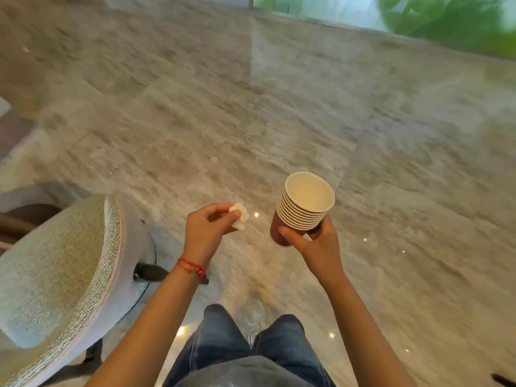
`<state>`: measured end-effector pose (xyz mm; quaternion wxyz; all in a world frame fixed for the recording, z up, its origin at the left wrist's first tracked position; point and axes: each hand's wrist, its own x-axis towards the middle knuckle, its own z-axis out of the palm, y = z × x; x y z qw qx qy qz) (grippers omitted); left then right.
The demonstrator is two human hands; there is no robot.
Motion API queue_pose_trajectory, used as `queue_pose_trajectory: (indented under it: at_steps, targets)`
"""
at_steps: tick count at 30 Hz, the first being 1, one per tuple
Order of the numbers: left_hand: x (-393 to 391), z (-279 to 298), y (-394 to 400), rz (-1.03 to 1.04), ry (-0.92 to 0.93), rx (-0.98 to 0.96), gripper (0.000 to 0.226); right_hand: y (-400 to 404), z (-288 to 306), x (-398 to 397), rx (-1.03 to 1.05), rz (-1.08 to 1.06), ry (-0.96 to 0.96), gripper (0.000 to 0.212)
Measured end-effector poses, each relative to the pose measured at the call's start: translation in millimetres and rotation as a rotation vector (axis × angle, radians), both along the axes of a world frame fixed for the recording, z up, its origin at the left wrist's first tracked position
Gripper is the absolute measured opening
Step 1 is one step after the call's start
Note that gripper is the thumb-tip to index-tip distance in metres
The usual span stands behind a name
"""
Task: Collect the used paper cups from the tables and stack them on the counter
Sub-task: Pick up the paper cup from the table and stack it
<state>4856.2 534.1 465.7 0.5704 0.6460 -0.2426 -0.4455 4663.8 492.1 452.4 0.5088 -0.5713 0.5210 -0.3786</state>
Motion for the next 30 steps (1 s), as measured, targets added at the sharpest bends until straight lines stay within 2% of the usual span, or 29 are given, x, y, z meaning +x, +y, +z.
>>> queue_pose_trajectory:
  at_steps: [5,13,21,30]
  targets:
    - [13,-3,-70,0.039,0.013,0.037,0.014,-73,2,14,0.003,-0.022,-0.007,0.074]
    - [78,-9,-200,0.097,0.046,-0.005,0.015,-208,-4,88,-0.034,0.048,0.019,0.059]
    - [194,2,-302,0.275,0.017,-0.003,0.007,-348,12,208,-0.062,0.259,0.002,0.064]
    - [294,-1,-360,0.533,0.028,0.023,0.008,-447,7,335,-0.03,0.51,-0.018,0.061]
